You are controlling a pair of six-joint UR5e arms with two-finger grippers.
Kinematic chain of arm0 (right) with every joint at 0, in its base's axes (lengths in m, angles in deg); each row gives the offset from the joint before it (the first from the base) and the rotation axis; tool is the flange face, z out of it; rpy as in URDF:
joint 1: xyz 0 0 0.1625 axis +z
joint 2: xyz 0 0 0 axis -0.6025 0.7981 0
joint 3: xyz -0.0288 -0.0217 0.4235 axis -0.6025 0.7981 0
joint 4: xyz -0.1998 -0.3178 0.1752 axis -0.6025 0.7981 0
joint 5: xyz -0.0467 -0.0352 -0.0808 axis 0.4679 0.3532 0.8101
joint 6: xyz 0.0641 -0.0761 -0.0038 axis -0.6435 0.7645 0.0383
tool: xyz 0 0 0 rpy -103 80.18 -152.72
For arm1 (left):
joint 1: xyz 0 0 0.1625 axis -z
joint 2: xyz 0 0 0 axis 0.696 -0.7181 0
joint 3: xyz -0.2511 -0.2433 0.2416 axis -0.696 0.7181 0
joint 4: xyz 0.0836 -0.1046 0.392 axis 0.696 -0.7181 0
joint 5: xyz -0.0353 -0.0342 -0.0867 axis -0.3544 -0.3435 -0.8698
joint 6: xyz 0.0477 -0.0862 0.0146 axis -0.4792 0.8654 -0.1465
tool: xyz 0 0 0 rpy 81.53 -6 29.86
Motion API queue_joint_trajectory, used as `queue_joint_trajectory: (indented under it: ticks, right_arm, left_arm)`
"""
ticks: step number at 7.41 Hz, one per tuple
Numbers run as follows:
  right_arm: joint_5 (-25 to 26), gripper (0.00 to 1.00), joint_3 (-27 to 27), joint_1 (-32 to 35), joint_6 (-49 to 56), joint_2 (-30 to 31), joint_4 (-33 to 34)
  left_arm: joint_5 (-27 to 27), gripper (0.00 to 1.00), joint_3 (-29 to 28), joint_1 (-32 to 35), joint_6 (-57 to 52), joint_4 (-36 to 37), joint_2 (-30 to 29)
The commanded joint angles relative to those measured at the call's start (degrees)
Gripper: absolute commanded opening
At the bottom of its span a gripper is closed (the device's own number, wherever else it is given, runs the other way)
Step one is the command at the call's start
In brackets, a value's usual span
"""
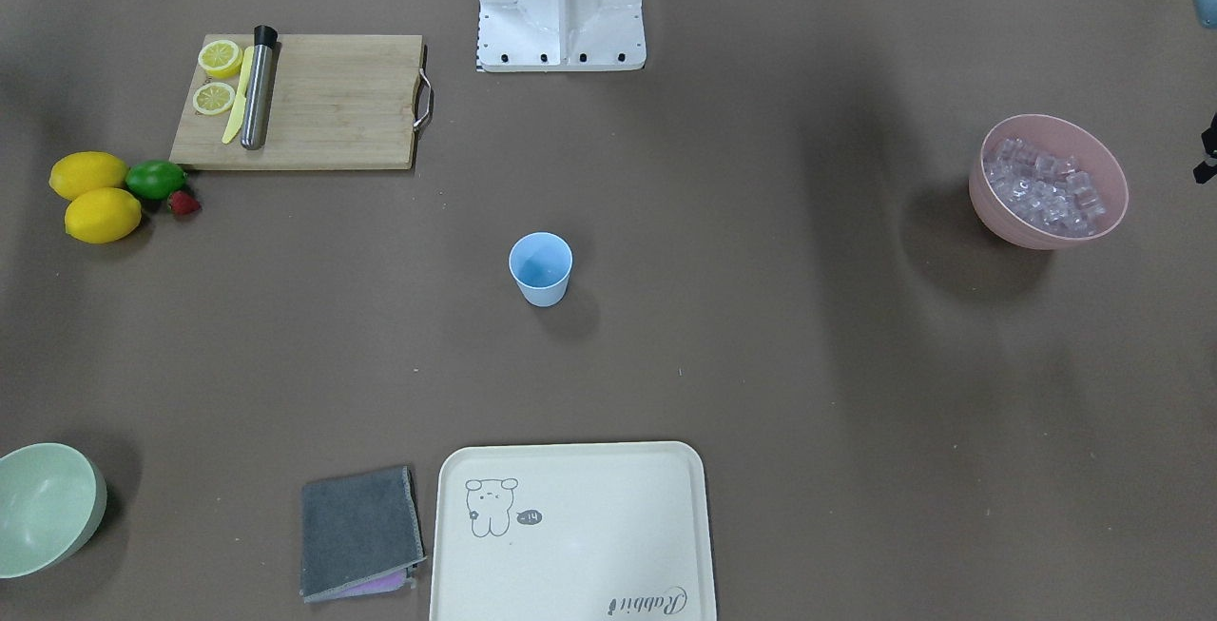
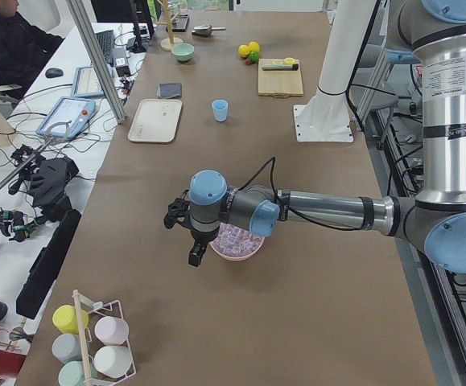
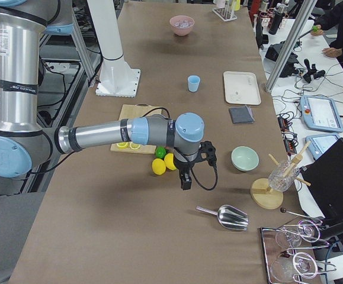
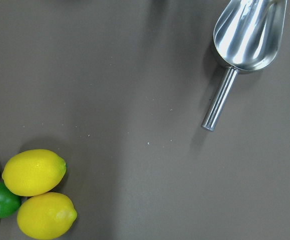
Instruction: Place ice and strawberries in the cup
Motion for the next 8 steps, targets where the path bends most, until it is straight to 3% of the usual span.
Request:
queue_joint_trajectory:
  ticks: [1, 8]
  right_arm:
    - [-0.22, 1.0, -0.08, -0.1, 0.01, -0.09, 0.04]
    - [-1.46, 1.0, -1.83, -0.98, 0.18, 0.08, -0.48]
  left_arm:
    - [0.05, 0.97, -0.21, -0.08, 0.46, -0.02, -0.11]
    - [0.23, 0.97, 0.32, -2.02, 0.89, -0.37, 1.38]
